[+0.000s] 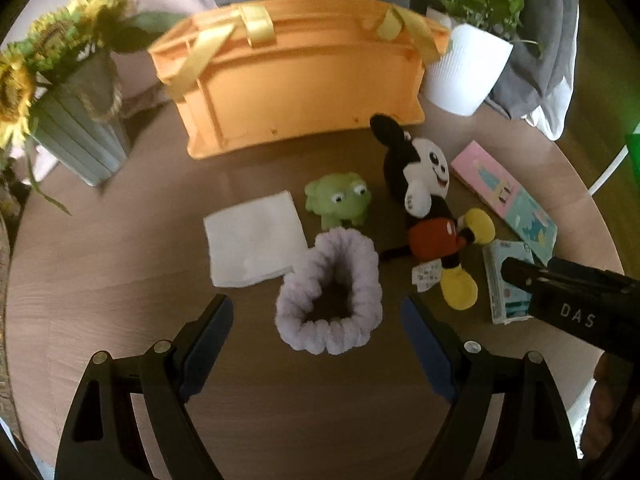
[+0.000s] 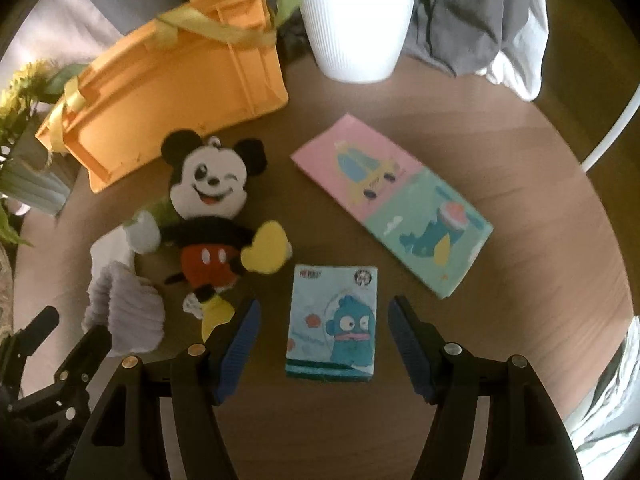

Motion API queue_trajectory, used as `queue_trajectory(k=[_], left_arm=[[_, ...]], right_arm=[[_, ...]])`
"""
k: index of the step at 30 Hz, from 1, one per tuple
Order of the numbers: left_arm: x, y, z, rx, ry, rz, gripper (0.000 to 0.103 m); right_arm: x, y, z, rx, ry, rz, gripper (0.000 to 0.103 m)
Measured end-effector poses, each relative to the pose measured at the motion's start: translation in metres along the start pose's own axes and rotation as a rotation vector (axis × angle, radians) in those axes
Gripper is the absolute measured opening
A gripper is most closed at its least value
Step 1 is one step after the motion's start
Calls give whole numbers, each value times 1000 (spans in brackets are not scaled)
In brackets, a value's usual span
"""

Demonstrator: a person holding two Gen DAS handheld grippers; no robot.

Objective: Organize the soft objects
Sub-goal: 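Grasp the lavender scrunchie with the left tool while the right tool grasps the blue tissue pack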

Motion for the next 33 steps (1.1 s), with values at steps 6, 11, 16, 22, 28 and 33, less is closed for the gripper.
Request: queue_trajectory(k=[6, 11, 16, 22, 28, 33], left_arm=[[3, -3, -19, -35, 7, -12, 86], [2, -4, -32, -57, 14, -7, 78], [4, -6, -42, -87, -18, 19, 64], [5, -7, -40, -73, -45, 31, 38], [8, -9, -30, -52, -73, 39, 29], [11, -6, -10, 10, -55, 42, 29]], right_arm=[[4, -6, -13, -41, -13, -11, 67], [5, -6, -23, -68, -36, -11, 67], [3, -8, -31, -81, -43, 0, 63], [-1, -11, -31, -87, -23, 12, 54], [-4, -11, -22, -56, -5, 25, 53], [-3, -8, -7, 2, 10, 59, 53]])
Point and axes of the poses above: each gripper's, at about its wrist camera, not at the fingertips, and z roughly against the way its jaws point, x to its right, y to its top, the point moved 7 cm from there along -z, roughly the way its jaws point, and after that the axes turned 5 degrees about z, right-handed, at the moved point
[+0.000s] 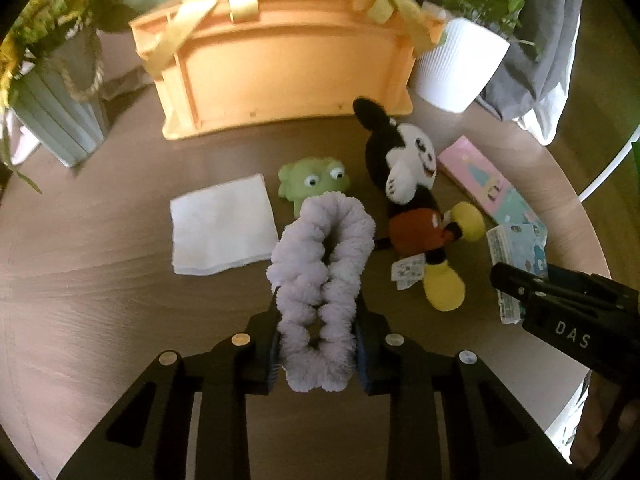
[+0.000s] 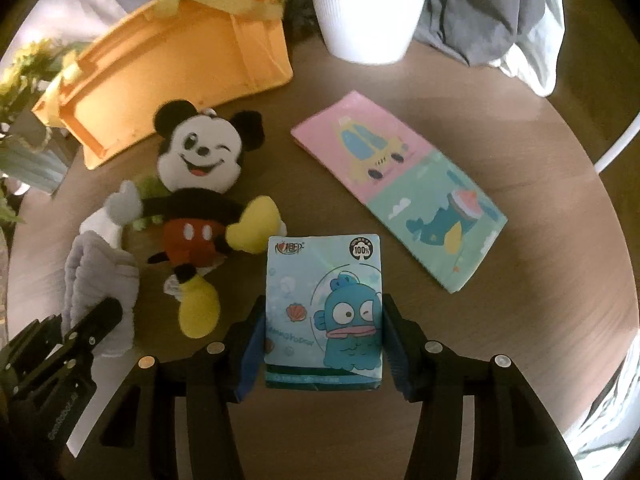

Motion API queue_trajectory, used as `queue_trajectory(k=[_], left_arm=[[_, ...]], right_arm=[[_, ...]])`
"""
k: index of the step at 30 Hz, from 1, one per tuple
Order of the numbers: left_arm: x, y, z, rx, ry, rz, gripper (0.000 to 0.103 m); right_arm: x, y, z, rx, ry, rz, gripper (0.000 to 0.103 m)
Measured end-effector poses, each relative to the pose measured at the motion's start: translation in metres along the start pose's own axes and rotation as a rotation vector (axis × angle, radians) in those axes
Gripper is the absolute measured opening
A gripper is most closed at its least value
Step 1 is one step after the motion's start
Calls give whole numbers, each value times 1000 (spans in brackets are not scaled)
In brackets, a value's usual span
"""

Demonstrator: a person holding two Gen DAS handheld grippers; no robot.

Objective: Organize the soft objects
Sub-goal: 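Grasp the lavender scrunchie with the left tool while the right tool grasps the blue tissue pack, then carry scrunchie and tissue pack into the orange crate and open both tools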

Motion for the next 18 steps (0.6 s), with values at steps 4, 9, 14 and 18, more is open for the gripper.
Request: queue_trajectory(k=[4, 9, 14, 18], left_arm=[[5, 4, 19, 48, -1, 6, 29], [7, 16, 44, 122, 10, 23, 29], [8, 31, 64, 182, 15, 41, 30], [5, 45, 76, 220, 22, 58, 30]], right_arm=[[-4, 5, 20, 69, 18, 33, 53], [-11, 16, 44, 153, 42, 76, 53], [-16, 35, 63, 227, 69, 110, 53], [-22, 48, 79, 282, 98, 138, 53]])
Point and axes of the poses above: each gripper's, at about its wrist camera, not at the fingertips, and z roughly against the way its jaws point, x to its right, y to its top, the point moved 7 cm from there along -z, roughly the way its jaws point, and after that the axes turned 5 degrees about z, right-handed, at the moved point
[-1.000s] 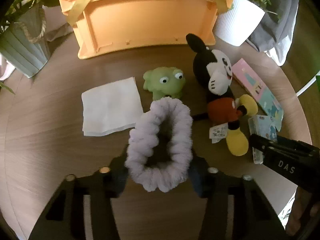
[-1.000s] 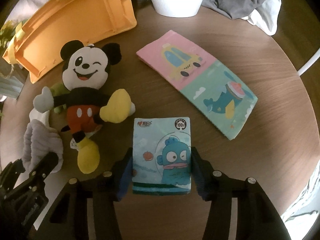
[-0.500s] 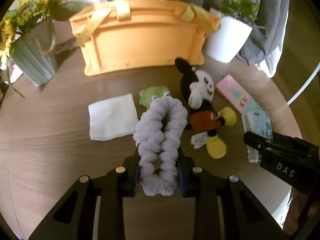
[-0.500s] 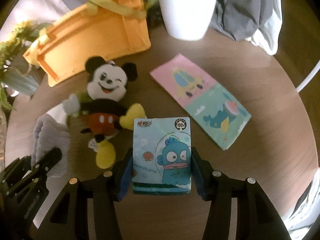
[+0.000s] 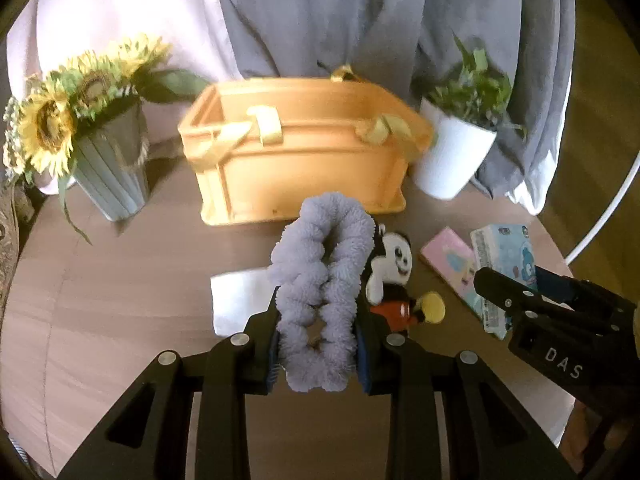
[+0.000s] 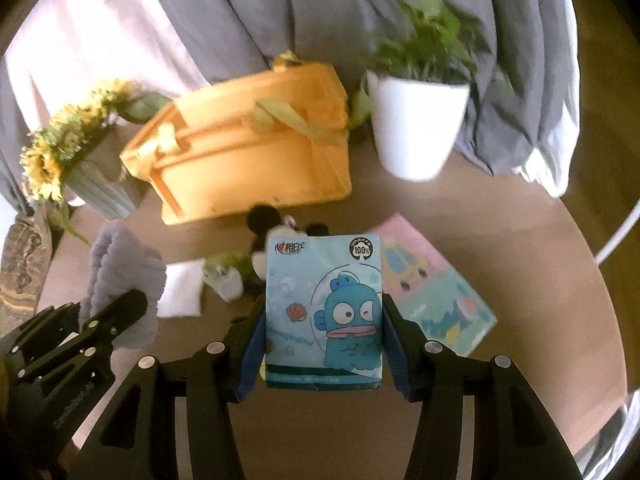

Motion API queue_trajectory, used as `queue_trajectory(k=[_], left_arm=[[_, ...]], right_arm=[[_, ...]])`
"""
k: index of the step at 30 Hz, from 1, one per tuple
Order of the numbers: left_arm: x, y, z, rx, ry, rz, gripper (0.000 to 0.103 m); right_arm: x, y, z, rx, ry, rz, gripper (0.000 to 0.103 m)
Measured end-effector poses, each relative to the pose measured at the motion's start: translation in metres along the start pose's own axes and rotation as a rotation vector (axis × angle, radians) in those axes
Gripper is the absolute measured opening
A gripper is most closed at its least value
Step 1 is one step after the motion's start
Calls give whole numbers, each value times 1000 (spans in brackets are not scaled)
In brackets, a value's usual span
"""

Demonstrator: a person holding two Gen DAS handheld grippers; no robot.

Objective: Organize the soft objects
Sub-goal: 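Carry scrunchie and tissue pack into the orange crate and open both tools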

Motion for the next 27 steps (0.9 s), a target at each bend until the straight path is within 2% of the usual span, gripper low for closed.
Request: queue_trajectory(k=[13, 27], left_arm=[[-11, 67, 25, 148, 38, 32, 30], [-16, 134, 24, 239, 49, 17, 30]], right_arm=[[-22, 69, 20, 154, 72, 29, 54], [-42, 146, 21, 276, 107, 62, 54]])
Point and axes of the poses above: each gripper's, at about its wrist camera, not at the fingertips, and z roughly against the way its jaws point, x to its right, y to its top, the point moved 7 cm from there along -z, roughly the way its jaws point, and after that the axes turned 5 degrees about z, right-handed, at the moved point
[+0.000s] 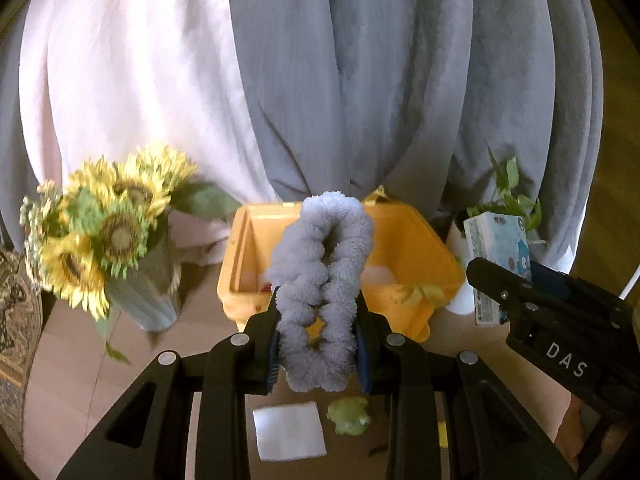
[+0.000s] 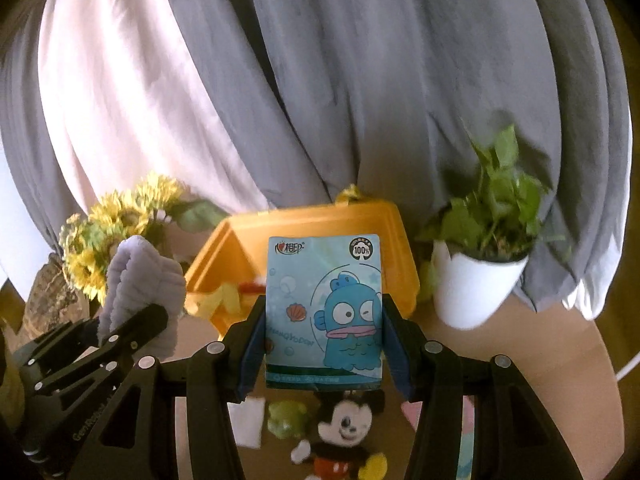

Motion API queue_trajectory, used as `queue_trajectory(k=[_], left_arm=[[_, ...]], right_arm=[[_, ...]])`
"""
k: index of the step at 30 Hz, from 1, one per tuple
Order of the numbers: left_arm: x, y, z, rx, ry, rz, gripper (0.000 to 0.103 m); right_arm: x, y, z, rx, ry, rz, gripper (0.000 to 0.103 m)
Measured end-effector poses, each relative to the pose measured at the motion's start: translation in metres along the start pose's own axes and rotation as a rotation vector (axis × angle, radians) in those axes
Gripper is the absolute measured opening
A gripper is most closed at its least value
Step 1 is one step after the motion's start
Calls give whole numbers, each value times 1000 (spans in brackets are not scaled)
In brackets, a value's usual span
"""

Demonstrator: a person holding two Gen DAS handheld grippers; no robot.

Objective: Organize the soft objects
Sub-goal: 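Carry scrunchie and tissue pack into the orange crate and open both tools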

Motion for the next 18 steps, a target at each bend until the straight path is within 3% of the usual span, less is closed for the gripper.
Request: queue_trajectory(k=[10, 18], left_arm=[[1, 31, -34, 15, 3, -19, 30], [3, 43, -81, -43, -12, -24, 30]], right_arm=[[4, 39, -30, 27, 7, -3, 54], [17, 54, -68, 9, -11, -18, 54]])
Point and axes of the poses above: each gripper's, at about its wrist camera, not at the fingertips, and z roughly against the way its jaws point, x to its right, y to its top, the point moved 7 cm from there along -z, roughly the way its jaws point, and after that the axes turned 5 degrees about z, right-handed, at the moved point
